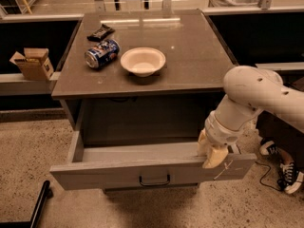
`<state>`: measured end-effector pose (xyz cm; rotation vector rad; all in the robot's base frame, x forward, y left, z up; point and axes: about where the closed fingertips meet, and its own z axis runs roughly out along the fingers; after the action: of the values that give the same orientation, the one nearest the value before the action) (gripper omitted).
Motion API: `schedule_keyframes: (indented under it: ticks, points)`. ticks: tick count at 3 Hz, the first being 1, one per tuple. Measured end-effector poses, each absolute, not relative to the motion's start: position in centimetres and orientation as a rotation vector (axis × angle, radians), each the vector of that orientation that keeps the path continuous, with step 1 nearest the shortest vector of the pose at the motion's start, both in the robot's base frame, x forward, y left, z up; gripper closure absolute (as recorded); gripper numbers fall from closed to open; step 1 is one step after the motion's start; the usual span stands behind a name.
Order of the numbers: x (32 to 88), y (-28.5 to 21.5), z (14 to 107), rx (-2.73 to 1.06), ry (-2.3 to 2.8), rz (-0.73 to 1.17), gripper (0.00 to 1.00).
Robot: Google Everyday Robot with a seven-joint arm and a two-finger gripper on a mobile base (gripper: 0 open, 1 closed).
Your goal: Open top drawer
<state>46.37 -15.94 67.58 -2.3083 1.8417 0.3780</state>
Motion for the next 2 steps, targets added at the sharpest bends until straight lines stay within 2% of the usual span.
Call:
schedule_keyframes:
  ticks: [1,2]
  points:
    - [45.0,-14.3,69.6,-2.346,1.778,0.291,0.13]
    - [45.5,-12.9,74.2,-2.328,1.75,0.106,0.0]
